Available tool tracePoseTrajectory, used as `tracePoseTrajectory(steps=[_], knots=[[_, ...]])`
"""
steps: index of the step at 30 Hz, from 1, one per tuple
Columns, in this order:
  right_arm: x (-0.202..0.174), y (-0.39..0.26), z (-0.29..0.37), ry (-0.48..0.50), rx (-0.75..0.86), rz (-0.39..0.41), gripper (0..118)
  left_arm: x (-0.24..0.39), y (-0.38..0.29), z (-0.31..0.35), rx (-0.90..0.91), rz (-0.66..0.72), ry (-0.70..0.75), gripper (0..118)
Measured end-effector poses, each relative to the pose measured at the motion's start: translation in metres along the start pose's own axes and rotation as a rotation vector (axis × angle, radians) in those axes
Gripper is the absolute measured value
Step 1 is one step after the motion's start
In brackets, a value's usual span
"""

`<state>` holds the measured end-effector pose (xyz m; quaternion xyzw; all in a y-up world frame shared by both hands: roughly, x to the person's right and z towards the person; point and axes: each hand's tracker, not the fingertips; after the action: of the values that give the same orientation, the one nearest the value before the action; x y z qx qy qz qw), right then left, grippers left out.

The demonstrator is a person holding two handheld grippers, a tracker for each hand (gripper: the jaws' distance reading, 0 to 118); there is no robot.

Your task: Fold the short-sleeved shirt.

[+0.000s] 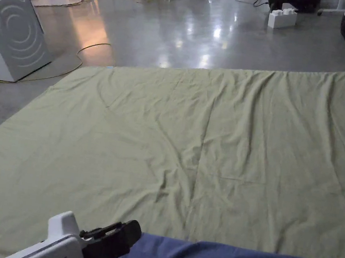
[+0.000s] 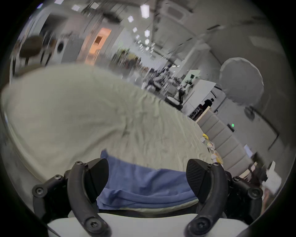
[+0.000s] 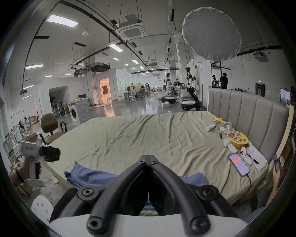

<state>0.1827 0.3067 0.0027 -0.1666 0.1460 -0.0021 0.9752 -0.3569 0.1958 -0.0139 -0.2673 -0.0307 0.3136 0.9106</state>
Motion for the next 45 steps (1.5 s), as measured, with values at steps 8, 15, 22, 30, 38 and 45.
tracePoseTrajectory(steps=[8, 15, 22, 30, 38, 45], knots=[[-0.002, -0.011, -0.008, -0.009, -0.070, -0.056, 0, -0.086, -0.014, -0.069, -0.221, 0.313, -0.006, 87], [-0.001, -0.013, -0.008, 0.031, -0.089, -0.137, 0, -0.072, -0.031, -0.086, -0.246, 0.310, -0.009, 10], [0.005, -0.015, -0.002, 0.027, -0.088, -0.131, 0, -0.077, -0.007, -0.054, -0.117, 0.459, -0.063, 9], [0.010, -0.022, -0.001, 0.028, -0.100, -0.159, 0, -0.057, 0.056, -0.003, -0.034, 0.220, 0.122, 9], [0.013, -0.023, 0.002, 0.047, -0.075, -0.239, 0, 0.089, -0.006, -0.071, -0.126, 0.059, -0.039, 9], [0.038, -0.031, 0.022, -0.015, -0.063, -0.280, 0, 0.177, -0.100, -0.178, -0.329, -0.164, -0.043, 22]])
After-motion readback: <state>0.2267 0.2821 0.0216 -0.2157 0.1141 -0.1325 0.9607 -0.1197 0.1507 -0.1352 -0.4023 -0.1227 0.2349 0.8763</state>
